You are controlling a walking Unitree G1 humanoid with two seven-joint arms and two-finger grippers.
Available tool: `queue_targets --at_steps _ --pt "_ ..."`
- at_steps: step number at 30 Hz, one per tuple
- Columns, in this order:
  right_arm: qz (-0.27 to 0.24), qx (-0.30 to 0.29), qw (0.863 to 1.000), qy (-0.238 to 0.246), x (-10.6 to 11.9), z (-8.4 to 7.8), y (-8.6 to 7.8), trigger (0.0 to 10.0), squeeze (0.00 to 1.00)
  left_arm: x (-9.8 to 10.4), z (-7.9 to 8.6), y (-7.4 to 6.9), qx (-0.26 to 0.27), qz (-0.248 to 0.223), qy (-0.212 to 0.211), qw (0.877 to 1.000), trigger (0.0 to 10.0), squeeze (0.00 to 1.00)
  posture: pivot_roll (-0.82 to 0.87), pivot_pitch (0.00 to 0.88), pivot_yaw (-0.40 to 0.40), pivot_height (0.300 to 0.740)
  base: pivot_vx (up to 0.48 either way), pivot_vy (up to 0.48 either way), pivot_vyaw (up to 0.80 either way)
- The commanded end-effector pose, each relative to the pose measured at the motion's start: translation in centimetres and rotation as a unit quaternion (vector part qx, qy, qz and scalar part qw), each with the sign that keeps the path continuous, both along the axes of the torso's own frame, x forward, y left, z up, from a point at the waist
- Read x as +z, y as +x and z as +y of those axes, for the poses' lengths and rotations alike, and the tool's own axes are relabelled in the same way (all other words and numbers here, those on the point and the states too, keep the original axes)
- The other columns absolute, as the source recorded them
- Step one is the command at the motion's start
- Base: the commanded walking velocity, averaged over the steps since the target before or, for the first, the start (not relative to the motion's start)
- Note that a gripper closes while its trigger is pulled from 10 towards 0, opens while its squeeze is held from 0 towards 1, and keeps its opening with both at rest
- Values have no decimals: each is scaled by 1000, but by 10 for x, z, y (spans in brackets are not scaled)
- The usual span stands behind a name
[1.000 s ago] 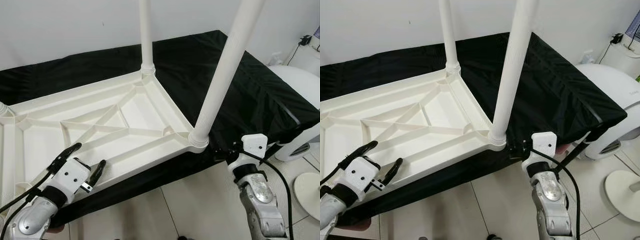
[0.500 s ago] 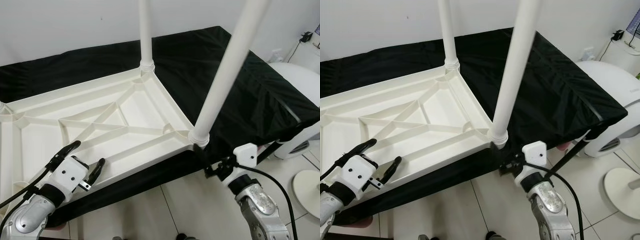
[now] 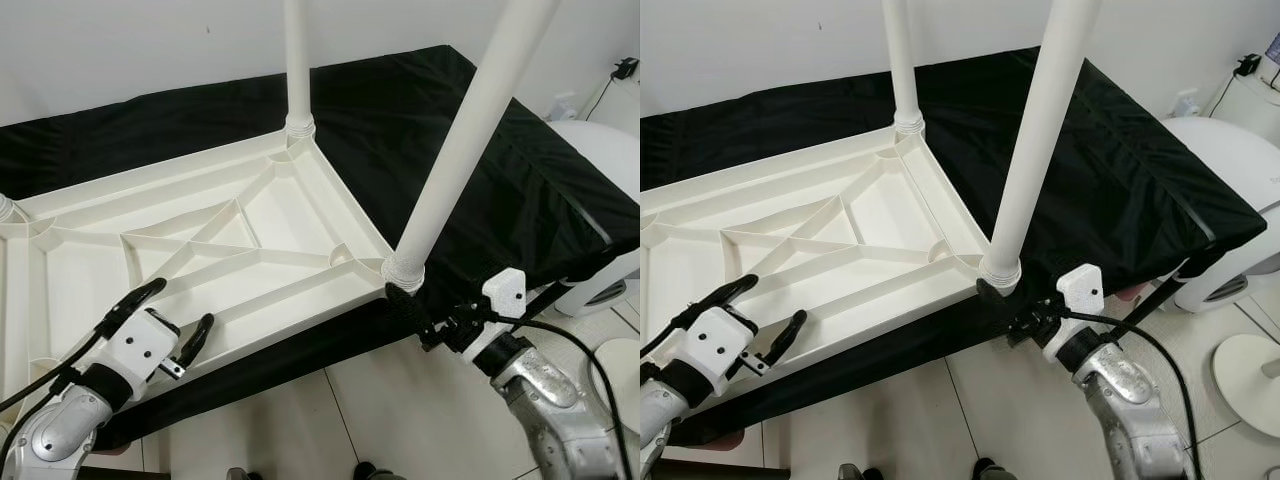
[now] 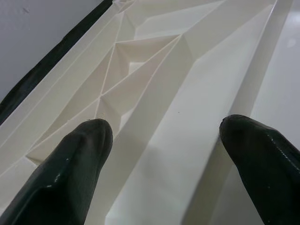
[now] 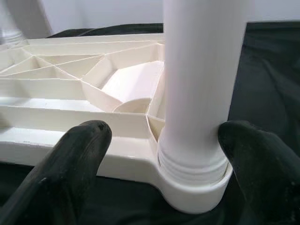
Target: Building children table
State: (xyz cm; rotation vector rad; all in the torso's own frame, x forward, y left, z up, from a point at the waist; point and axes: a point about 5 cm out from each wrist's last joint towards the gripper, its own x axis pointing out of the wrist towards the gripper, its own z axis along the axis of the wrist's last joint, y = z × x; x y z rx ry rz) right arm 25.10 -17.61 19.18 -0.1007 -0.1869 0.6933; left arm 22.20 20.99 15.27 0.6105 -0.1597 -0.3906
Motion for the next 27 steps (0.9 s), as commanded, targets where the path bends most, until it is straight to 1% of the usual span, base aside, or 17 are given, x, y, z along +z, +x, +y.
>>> queue_targets --at_steps 1,5,8,16,17,18,20,23,24,25,27 --pt "11 21 1000 1 -2 2 -2 10000 0 -6 -1 -2 3 16 -1 1000 10000 0 -12 211 25 740 0 0 0" --pt "8 14 1000 1 0 -2 1 10000 0 -7 -1 -2 3 17 -3 1000 10000 0 -15 210 22 740 0 0 0" --pt "0 -9 1000 8 3 -6 6 10000 0 -8 -3 -2 0 18 -6 1000 10000 0 -17 207 22 740 0 0 0" --pt "-25 -35 999 9 9 -7 18 10000 0 -9 -8 -6 -24 29 -5 999 10000 0 -13 214 27 740 0 0 0" --pt "-29 -36 999 10 10 -6 20 10000 0 -9 -9 -7 -29 33 -4 999 10000 0 -11 216 26 740 0 0 0" --pt "-32 -39 999 16 12 -4 26 10000 0 -9 -11 -10 -40 40 -4 998 10000 0 -8 222 27 740 0 0 0" --pt "-32 -39 999 16 12 -4 26 10000 0 -9 -11 -10 -40 40 -4 998 10000 0 -8 222 27 740 0 0 0" --pt "-48 -39 998 20 15 3 37 10000 0 -7 -15 -12 -46 51 -16 998 10000 0 -4 245 30 740 0 0 0" --pt "-48 -39 998 20 15 3 37 10000 0 -7 -15 -12 -46 51 -16 998 10000 0 -4 245 30 740 0 0 0" --pt "-56 -36 998 21 17 8 44 10000 0 -5 -17 -13 -49 53 -20 997 10000 0 0 260 32 740 0 0 0" --pt "-58 -35 997 22 18 10 47 10000 0 -5 -17 -13 -49 52 -20 997 10000 0 0 260 32 740 0 0 0"
